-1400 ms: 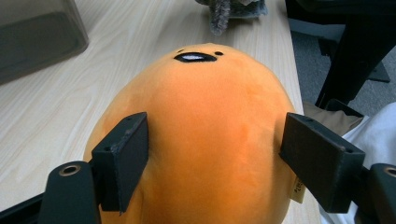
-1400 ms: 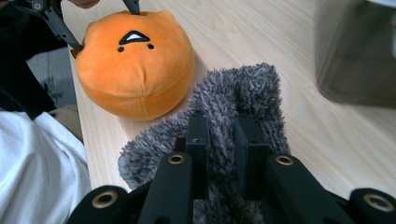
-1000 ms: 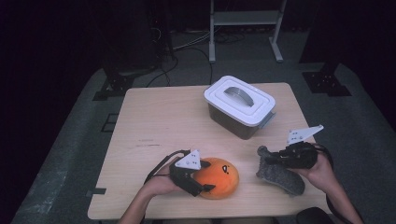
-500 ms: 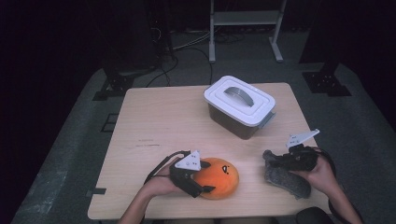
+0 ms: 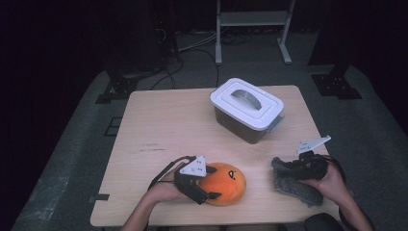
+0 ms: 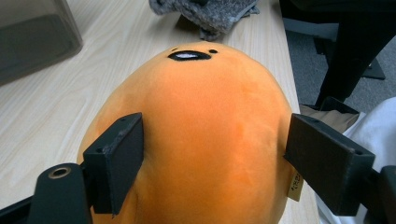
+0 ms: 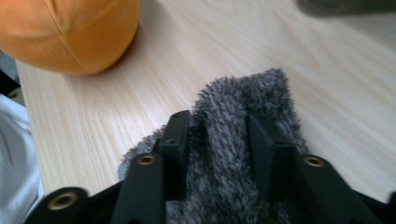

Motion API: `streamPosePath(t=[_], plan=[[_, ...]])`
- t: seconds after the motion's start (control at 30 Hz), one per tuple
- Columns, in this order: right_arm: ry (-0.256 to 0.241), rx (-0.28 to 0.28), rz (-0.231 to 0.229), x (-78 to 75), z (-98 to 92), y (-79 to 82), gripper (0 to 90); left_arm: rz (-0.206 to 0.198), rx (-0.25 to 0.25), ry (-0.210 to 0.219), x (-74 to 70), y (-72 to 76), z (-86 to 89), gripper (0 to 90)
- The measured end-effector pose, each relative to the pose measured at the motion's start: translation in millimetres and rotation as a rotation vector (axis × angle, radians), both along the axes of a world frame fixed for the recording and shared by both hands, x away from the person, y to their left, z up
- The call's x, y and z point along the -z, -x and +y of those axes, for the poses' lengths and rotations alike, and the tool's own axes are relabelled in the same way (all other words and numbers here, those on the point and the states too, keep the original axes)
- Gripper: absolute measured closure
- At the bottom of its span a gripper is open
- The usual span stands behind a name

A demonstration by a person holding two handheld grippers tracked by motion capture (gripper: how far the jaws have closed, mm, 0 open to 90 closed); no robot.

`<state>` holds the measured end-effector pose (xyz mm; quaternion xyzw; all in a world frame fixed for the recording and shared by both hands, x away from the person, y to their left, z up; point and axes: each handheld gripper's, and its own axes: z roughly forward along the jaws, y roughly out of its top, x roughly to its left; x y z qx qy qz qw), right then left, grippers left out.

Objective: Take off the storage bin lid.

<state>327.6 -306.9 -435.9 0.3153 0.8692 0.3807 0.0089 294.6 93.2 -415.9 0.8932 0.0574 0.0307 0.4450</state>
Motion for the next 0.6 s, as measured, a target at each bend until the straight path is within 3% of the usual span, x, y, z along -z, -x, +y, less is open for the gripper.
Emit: streamPosePath(t=[0.3,0.6], plan=[[-0.073,-0.007,-0.046,-17.2,6.3,-1.9,49.5,-0.021,-0.010,0.004,-4.7,0.4,2.4,19.2],[-0.135,-0.033,-0.093,-37.2,17.9,-10.7,42.2,-0.038,-0.042,0.036,-12.0,-1.9,10.3,18.4]])
